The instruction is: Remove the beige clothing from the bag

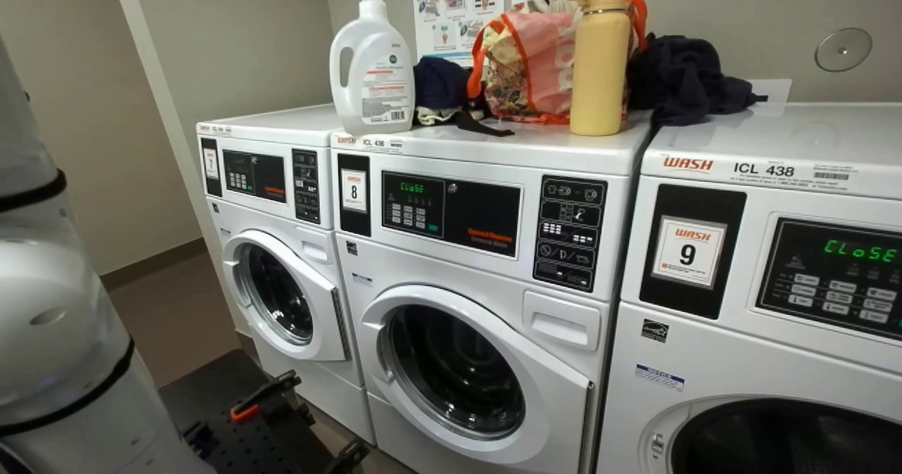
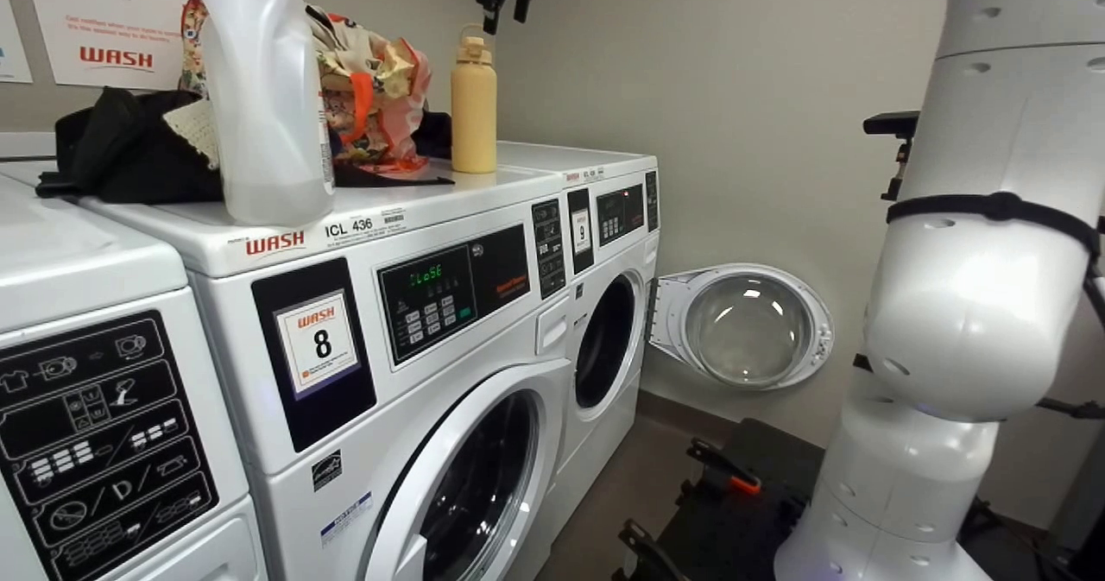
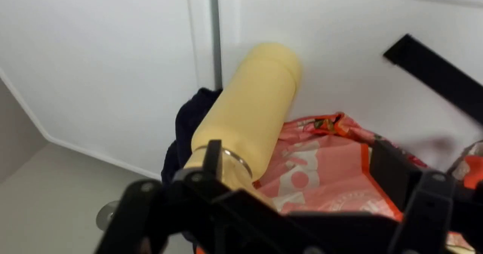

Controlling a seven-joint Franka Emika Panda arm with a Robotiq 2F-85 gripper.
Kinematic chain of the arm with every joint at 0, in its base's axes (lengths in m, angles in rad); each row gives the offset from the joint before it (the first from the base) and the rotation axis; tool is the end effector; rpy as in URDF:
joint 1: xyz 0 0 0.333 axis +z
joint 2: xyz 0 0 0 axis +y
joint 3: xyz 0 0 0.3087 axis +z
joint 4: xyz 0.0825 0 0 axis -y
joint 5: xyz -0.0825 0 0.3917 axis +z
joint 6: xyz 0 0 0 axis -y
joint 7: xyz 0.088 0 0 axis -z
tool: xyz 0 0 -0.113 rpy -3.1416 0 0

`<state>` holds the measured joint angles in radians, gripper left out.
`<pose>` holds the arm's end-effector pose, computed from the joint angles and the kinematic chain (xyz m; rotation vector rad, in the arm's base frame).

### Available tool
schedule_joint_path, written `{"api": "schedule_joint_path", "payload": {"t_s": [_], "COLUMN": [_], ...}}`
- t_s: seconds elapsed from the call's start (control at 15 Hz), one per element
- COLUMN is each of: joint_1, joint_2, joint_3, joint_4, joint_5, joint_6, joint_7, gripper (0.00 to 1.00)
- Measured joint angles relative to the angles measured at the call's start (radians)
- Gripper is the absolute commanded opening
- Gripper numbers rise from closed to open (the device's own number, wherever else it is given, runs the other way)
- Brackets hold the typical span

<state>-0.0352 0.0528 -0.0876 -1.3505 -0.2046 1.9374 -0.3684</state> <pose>0.5979 -0.0870 0.7328 2.7093 0.3654 0.6539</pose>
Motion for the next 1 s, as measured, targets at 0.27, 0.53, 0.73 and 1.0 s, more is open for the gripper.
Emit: {"api": "schedule_joint_path", "payload": {"t_s": [0.27, 0.53, 0.73, 1.0], "joint_1": [0.000, 0.006, 0.022, 0.045], "joint_2": [0.188, 0.336, 0.427, 0.545], "joint_3": [0.018, 0.058, 0.081, 0.102], "joint_4": [0.214, 0.422, 0.578, 0.745], "joint_5": [0.006, 0.006, 0.007, 0.011], "joint_6": [0.097, 0.158, 0.159, 0.160], "joint_7": [-0.001, -0.015, -0.035, -0.043], "gripper": [1.00, 1.00, 1.00, 1.00]}}
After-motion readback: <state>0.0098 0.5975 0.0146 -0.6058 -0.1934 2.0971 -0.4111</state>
